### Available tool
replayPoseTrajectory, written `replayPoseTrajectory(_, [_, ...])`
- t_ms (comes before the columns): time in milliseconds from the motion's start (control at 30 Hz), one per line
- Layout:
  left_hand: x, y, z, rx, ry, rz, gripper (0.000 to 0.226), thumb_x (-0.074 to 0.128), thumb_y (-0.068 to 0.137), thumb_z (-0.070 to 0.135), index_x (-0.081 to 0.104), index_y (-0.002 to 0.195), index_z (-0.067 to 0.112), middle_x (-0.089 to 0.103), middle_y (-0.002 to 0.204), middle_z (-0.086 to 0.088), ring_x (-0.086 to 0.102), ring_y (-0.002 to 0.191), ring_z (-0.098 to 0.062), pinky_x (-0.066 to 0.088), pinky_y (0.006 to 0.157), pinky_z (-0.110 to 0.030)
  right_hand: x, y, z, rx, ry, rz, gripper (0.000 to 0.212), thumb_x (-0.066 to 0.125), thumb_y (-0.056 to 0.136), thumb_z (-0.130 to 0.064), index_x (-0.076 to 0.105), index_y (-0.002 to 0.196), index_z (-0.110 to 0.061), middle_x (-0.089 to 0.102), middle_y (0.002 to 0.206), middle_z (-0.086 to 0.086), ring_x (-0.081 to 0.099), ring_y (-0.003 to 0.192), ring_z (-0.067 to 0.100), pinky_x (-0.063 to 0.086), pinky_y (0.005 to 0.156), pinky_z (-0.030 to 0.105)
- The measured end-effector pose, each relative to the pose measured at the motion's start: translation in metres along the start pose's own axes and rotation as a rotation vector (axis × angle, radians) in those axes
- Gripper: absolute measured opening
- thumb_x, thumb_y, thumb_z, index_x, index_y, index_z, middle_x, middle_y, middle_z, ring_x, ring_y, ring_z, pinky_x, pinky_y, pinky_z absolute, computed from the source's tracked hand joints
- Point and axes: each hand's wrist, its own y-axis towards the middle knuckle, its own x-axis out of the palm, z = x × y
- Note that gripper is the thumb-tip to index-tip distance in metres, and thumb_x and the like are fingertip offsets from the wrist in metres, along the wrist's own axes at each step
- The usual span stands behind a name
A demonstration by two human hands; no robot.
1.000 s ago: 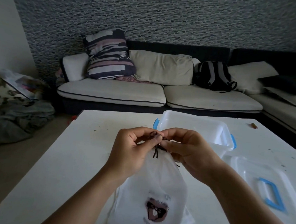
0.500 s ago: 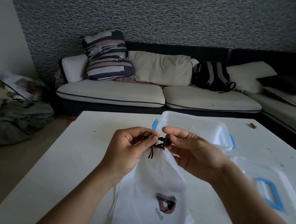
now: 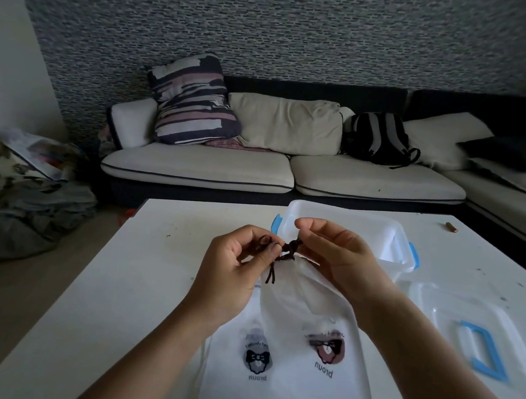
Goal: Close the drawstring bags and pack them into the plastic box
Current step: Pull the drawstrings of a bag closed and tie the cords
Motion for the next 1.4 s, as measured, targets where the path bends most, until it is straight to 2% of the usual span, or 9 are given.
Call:
replayPoseTrajectory(267, [-0.003,0.001,-0.001,0.036,0.102,0.015,0.010,0.071,0.088,0.010,0.075,0.089,0.019,0.075,0.082,0.009,0.069,0.082,-0.005,0.050,0.076,-0.013,0.005,-0.002,0.002,0.071,0.012,0.039,0.012,0.061,0.092,0.001,0.068,0.096,-0.007,0.066,0.080,0.010,0.065,0.072,0.017,0.057,0.067,0.023])
replayPoseTrajectory(567, [0.000,0.000,-0.008,-0.052,0.201,-0.099,0.013,0.067,0.093,0.013,0.079,0.096,0.019,0.077,0.088,0.008,0.073,0.087,-0.010,0.054,0.080,-0.018,0.004,-0.004,0.000,-0.157,-0.371,0.127,0.014,0.070,0.086,0.004,0.072,0.094,-0.008,0.065,0.078,0.004,0.067,0.068,0.013,0.054,0.060,0.021])
replayPoseTrajectory(833, [0.000,-0.001,-0.006,-0.054,0.203,-0.103,0.014,0.064,0.096,0.014,0.074,0.089,0.019,0.074,0.077,0.008,0.067,0.074,-0.004,0.046,0.070,-0.012,-0.005,0.003,0.003,0.199,0.275,0.011,0.027,0.061,0.085,0.005,0.067,0.105,-0.012,0.065,0.078,0.005,0.060,0.069,0.016,0.056,0.065,0.022])
replayPoseTrajectory(933, [0.001,-0.001,-0.004,-0.041,0.196,-0.114,0.015,0.064,0.096,0.013,0.074,0.087,0.020,0.070,0.071,0.014,0.063,0.068,-0.001,0.044,0.067,-0.012,-0.008,0.004,0.003,0.245,0.430,-0.037,0.051,0.077,0.065,0.003,0.066,0.112,-0.014,0.067,0.084,0.007,0.064,0.068,0.016,0.060,0.072,0.026])
replayPoseTrajectory(1000, [0.001,-0.001,-0.003,-0.027,0.203,-0.107,0.015,0.064,0.095,0.014,0.074,0.087,0.022,0.071,0.074,0.014,0.065,0.071,-0.001,0.045,0.069,-0.012,-0.011,0.005,0.005,0.262,0.527,-0.112,0.080,0.089,0.045,0.010,0.065,0.117,-0.013,0.067,0.089,0.010,0.065,0.069,0.019,0.059,0.064,0.027])
replayPoseTrajectory(1067, [0.001,-0.001,-0.002,-0.010,0.216,-0.100,0.015,0.064,0.095,0.015,0.074,0.087,0.023,0.073,0.078,0.012,0.067,0.075,-0.002,0.046,0.070,-0.012,-0.014,0.005,0.003,0.272,0.557,-0.171,0.087,0.090,0.044,0.013,0.064,0.123,-0.013,0.066,0.093,0.010,0.063,0.071,0.018,0.054,0.057,0.022])
replayPoseTrajectory(1200, [-0.002,0.000,-0.003,-0.034,0.226,-0.107,0.013,0.065,0.095,0.015,0.076,0.091,0.021,0.076,0.084,0.007,0.072,0.083,-0.011,0.053,0.076,-0.019,-0.013,0.000,-0.008,0.206,0.182,-0.233,0.047,0.071,0.082,-0.002,0.063,0.126,-0.015,0.060,0.095,0.007,0.055,0.070,0.015,0.043,0.053,0.020])
replayPoseTrajectory(1333, [-0.004,-0.001,-0.006,-0.100,0.227,-0.147,0.013,0.066,0.095,0.015,0.078,0.094,0.020,0.077,0.085,0.005,0.073,0.086,-0.015,0.056,0.082,-0.028,-0.003,-0.004,-0.010,0.020,-0.603,-0.195,0.032,0.081,0.079,-0.005,0.074,0.109,-0.015,0.073,0.096,0.002,0.067,0.075,0.013,0.048,0.063,0.019])
replayPoseTrajectory(1400, [-0.003,-0.003,-0.006,-0.143,0.218,-0.162,0.016,0.065,0.095,0.015,0.078,0.092,0.023,0.077,0.084,0.004,0.072,0.083,-0.014,0.054,0.079,-0.028,0.001,-0.005,-0.010,-0.055,-0.844,-0.168,0.022,0.083,0.078,-0.007,0.078,0.097,-0.018,0.075,0.082,-0.004,0.065,0.064,0.006,0.047,0.060,0.016])
